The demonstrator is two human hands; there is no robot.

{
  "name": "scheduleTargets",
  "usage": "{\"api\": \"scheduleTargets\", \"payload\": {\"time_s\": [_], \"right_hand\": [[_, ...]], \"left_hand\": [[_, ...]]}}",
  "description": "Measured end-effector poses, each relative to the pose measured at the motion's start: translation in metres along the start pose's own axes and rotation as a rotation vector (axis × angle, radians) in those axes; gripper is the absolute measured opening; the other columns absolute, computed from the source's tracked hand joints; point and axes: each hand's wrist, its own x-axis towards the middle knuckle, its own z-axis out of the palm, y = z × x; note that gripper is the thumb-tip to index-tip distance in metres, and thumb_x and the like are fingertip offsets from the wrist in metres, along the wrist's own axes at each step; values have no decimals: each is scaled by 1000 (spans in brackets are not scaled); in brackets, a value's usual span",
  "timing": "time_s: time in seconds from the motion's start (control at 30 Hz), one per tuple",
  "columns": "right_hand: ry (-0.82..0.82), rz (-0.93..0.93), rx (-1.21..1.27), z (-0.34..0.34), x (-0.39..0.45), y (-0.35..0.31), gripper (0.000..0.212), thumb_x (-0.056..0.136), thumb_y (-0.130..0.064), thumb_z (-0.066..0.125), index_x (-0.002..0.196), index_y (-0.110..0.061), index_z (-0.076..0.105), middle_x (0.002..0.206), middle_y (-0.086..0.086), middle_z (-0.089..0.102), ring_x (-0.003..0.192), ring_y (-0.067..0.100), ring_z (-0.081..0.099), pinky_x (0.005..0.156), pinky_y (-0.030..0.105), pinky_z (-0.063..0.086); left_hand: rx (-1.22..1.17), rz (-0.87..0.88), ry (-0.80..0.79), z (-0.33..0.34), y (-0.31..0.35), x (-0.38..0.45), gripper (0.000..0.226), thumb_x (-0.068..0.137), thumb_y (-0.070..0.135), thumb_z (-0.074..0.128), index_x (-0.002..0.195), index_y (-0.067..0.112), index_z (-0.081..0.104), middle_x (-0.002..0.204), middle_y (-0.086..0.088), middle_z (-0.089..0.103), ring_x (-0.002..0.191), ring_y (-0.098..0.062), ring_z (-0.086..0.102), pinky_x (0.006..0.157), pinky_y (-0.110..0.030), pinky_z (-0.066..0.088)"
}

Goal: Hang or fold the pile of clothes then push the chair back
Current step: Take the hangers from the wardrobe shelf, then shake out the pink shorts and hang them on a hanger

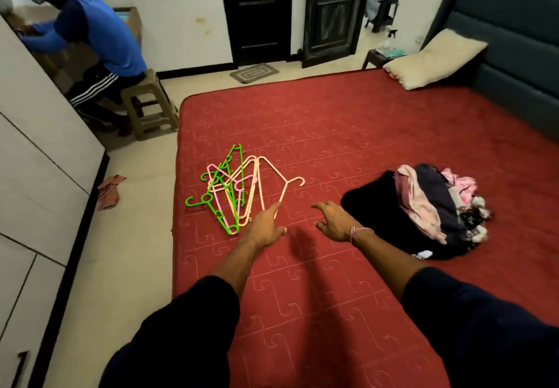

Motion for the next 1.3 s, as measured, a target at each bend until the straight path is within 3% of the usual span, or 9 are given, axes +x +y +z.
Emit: {"api": "scheduleTargets", "payload": {"time_s": [0.2,0.5,0.67,0.83,0.9,1.03,1.13,1.2,1.3], "right_hand": [[22,71,32,-29,-22,54,57,98,-31,61,149,-17,41,143,15,47,129,31,51,108,44,44],[-56,102,22,-47,-35,182,53,96,-30,63,143,-11,50,142,16,53,133,32,49,110,36,38],[-77,165,60,-58,-38,269,49,95,-28,65,138,-8,55,140,14,58,131,30,52,109,32,38],[-94,234,83,-58,-39,338,36,92,-25,67,122,-6,65,126,16,66,119,34,59,95,32,44],[-100,260,93,-54,-38,356,28,92,-23,66,116,-9,68,122,16,65,114,35,61,89,29,44],[-82,361,142,-43,-33,383,34,94,-29,53,121,-21,71,130,16,48,114,41,60,105,39,46],[-74,359,181,-26,-24,401,43,87,-39,50,105,-9,75,120,22,62,111,44,61,96,44,51],[-17,339,189,-19,-20,404,32,95,-28,58,102,-1,74,117,20,66,110,44,62,93,46,51],[33,336,225,-17,-15,407,26,97,-24,60,104,-5,77,111,20,68,105,44,63,87,43,50]], "left_hand": [[30,15,-60,28,53,4,87,87,28,77,157,19,26,155,-9,42,140,-28,43,116,-36,34],[11,-14,-130,100,142,49,89,78,27,85,152,22,37,149,-5,51,127,-24,56,108,-39,45],[2,1,-159,157,193,86,83,79,23,83,150,21,41,151,-3,48,135,-23,49,109,-34,41],[16,-6,-234,207,229,114,77,84,21,77,151,19,40,152,-7,46,135,-24,48,107,-34,44],[28,-4,-254,224,237,122,76,85,22,76,151,19,38,152,-6,45,137,-25,45,109,-35,42],[-5,-38,-288,252,246,133,74,86,26,76,151,18,40,151,-6,46,135,-24,46,108,-35,43],[-92,-100,-323,265,256,143,75,85,26,78,150,16,41,149,-8,47,135,-24,47,108,-35,44],[-120,-120,-341,271,264,149,74,86,24,78,150,16,42,148,-9,48,135,-25,48,107,-35,45],[-104,-109,-364,280,277,158,71,86,25,78,148,16,44,146,-10,52,132,-24,51,105,-33,45]]}}
